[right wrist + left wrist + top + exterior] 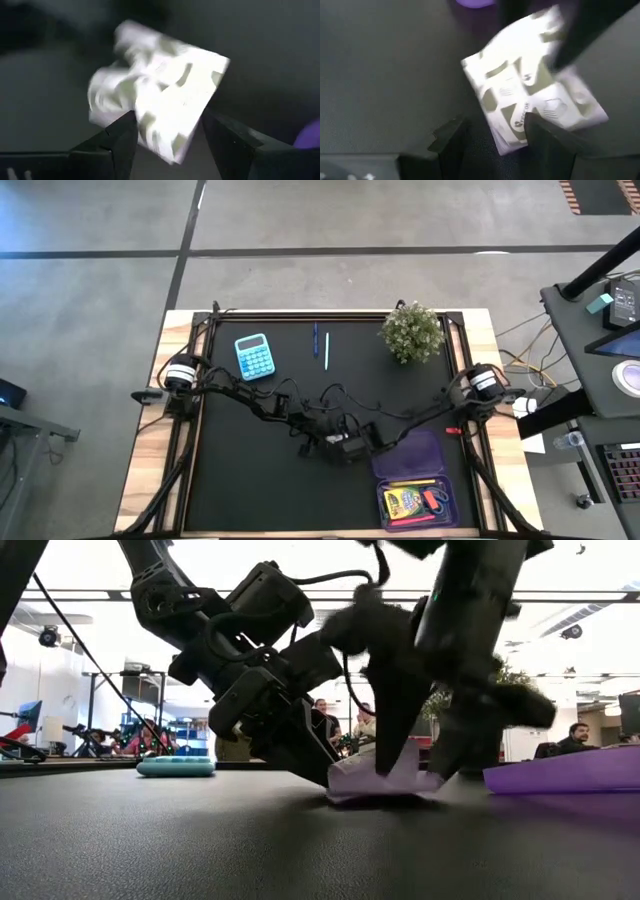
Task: Pack school essentials
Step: Put the white sticky note into the purple supply box, then put the light green pen into the purple supply box
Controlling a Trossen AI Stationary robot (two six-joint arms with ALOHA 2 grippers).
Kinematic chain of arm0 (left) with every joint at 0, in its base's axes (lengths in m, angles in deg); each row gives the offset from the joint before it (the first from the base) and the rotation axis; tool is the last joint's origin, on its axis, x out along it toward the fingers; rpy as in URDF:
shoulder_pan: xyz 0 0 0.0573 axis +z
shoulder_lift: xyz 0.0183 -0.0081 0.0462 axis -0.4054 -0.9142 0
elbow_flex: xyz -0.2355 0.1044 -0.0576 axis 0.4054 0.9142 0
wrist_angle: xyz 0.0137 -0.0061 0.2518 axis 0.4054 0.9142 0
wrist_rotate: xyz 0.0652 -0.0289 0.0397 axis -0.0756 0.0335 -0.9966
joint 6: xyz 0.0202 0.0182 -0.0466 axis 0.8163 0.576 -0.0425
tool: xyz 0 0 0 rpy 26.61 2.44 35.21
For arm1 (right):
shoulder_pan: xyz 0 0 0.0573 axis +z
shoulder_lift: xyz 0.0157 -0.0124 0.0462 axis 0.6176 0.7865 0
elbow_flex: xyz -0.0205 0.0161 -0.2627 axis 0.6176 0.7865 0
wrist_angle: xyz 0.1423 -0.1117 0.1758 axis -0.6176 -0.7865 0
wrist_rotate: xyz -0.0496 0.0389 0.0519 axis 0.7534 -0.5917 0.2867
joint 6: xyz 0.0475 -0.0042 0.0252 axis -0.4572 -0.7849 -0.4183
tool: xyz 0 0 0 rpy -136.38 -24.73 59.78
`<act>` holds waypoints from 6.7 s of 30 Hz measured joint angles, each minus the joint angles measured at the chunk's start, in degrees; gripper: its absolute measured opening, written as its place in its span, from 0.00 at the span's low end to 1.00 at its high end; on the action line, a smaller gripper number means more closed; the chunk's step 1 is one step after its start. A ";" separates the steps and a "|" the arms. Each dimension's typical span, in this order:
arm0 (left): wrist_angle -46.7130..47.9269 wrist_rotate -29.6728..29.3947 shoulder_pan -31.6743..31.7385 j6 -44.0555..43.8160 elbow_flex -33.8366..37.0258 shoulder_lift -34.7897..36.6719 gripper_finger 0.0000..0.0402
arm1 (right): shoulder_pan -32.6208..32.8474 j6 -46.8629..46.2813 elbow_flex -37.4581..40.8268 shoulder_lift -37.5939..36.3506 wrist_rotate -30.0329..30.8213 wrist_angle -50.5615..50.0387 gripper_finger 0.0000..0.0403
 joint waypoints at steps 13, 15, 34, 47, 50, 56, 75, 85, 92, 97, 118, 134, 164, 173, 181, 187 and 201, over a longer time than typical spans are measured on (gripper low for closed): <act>0.23 -0.21 0.00 -0.04 -0.02 0.18 0.46 | 1.66 -4.52 -1.16 -3.74 -1.80 -4.38 0.52; 0.27 -0.34 -0.02 -0.03 -0.04 0.35 0.46 | 1.51 -6.93 -0.68 -2.71 -1.87 -4.42 0.51; 14.57 -0.48 -0.60 2.61 -1.60 7.88 0.46 | 1.15 -12.31 7.00 -2.15 -1.74 6.83 0.44; 11.33 -10.86 -5.17 -0.26 -0.26 4.73 0.46 | -0.41 -11.72 7.30 -1.97 -0.25 9.46 0.44; 9.30 -10.97 -5.16 -1.95 -0.48 3.82 0.46 | -0.92 -11.20 7.86 -1.93 1.15 11.49 0.44; 7.19 -11.09 -5.16 -3.01 -0.50 2.58 0.46 | -1.06 -12.37 10.24 -2.02 2.05 14.63 0.44; 3.49 -12.51 -4.95 -2.59 -0.39 2.10 0.46 | -2.25 -12.36 16.03 -1.94 4.27 27.79 0.44; 3.14 -14.33 -4.65 -2.40 -0.68 2.08 0.46 | -2.32 -11.86 16.01 -1.91 4.17 27.37 0.39; 3.22 -14.25 -4.39 -2.48 -0.68 2.08 0.46 | -2.32 -11.58 16.07 -1.86 4.73 27.24 0.18; 3.95 -14.18 -4.35 -2.87 -0.68 2.10 0.46 | -2.32 -11.10 16.07 -2.51 4.71 27.17 0.10; 6.96 -14.17 -4.35 -3.10 -0.57 3.26 0.46 | 6.50 -3.48 16.09 -24.50 -9.07 10.01 0.11; 6.41 -14.14 -4.35 -18.64 -0.77 3.26 0.46 | 29.75 -16.42 16.05 -28.77 -19.06 -3.10 0.11; 6.17 -15.41 -4.37 -28.63 -11.14 3.26 0.46 | 34.20 -5.35 20.36 -24.37 -18.36 -8.08 0.44; 6.50 -16.18 -4.37 -31.59 -11.34 3.26 0.46 | 34.20 -4.86 20.01 -27.57 -21.90 -11.82 0.58; 6.70 -19.99 -3.73 -31.49 -11.26 3.26 0.46 | 34.20 -7.57 19.85 -34.16 -12.22 -16.01 0.58; 7.86 -22.44 0.14 -30.99 -11.23 3.48 0.46 | 34.18 -13.60 19.85 -36.61 10.01 -16.34 0.58; 20.57 -33.37 16.38 -31.06 -12.12 5.31 0.46 | 26.66 -26.86 19.85 -36.38 32.76 -16.43 0.58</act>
